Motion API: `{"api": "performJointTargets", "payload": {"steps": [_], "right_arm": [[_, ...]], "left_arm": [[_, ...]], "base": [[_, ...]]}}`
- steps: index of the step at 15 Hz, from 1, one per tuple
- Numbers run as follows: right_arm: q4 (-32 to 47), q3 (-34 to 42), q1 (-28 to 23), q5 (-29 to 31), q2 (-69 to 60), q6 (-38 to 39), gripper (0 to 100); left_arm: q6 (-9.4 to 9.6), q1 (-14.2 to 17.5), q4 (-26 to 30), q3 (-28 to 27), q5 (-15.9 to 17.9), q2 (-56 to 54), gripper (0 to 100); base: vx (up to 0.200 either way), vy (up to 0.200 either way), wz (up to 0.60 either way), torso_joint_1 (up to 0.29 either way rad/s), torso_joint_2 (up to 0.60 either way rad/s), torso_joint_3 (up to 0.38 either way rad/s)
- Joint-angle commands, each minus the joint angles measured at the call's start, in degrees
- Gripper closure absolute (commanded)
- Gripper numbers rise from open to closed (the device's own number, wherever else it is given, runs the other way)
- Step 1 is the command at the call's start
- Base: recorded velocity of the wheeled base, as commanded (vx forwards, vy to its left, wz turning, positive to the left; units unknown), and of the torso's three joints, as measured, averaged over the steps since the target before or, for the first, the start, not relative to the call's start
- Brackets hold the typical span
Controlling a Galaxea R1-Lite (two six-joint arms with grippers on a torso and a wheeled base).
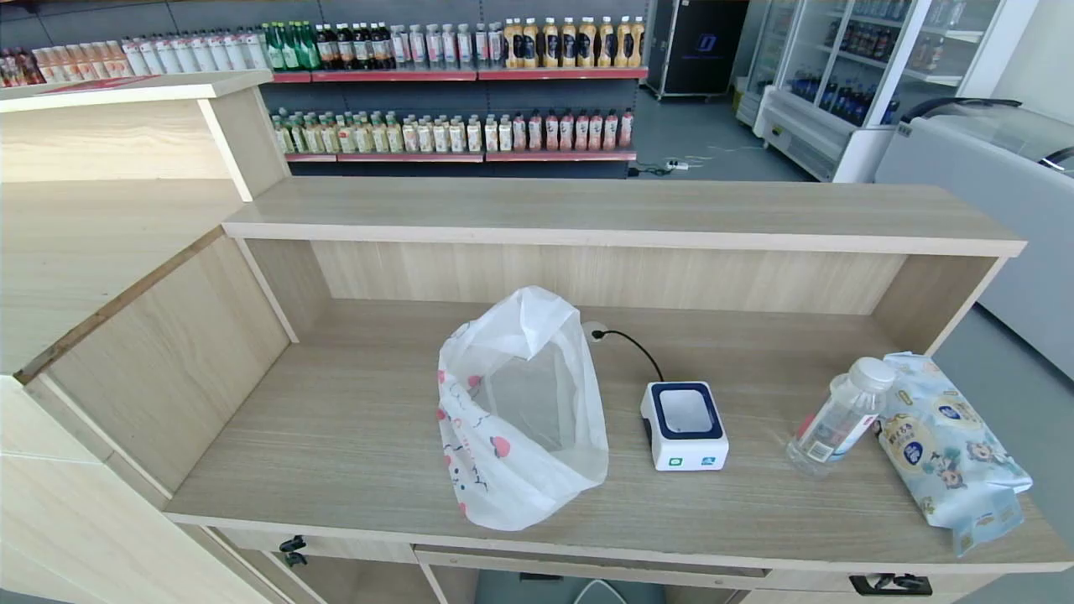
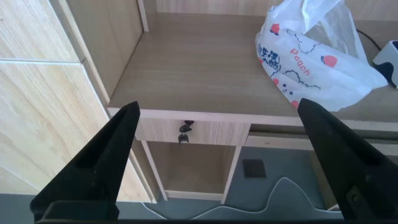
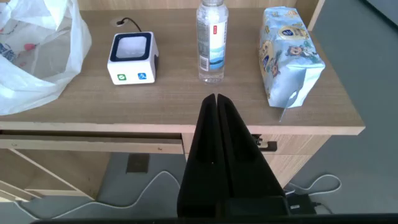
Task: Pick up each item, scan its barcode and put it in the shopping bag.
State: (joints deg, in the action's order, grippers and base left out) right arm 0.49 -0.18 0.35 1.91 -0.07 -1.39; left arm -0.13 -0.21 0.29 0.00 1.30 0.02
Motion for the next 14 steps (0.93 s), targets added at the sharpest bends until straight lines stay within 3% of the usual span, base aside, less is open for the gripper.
{"api": "performJointTargets", "payload": {"steps": [1, 12, 14], "right_arm": [[0.0, 0.0, 0.1, -0.3, 0.1, -1.2, 100], [-0.5, -0.4, -0.8, -0.6, 1.9, -2.7, 100], [-0.7, -19.1, 2.1, -2.5, 24.6, -1.8, 100]], "left_arm": [[-0.04, 0.0, 0.0, 0.0, 0.0, 0.1, 0], [-0.04, -0.1, 0.0, 0.0, 0.0, 0.1, 0], [-0.04, 0.0, 0.0, 0.0, 0.0, 0.1, 0]], "base": [[0.0, 0.0, 0.0, 0.0, 0.0, 0.0], [0.0, 0.0, 0.0, 0.0, 0.0, 0.0], [0.0, 0.0, 0.0, 0.0, 0.0, 0.0]]}}
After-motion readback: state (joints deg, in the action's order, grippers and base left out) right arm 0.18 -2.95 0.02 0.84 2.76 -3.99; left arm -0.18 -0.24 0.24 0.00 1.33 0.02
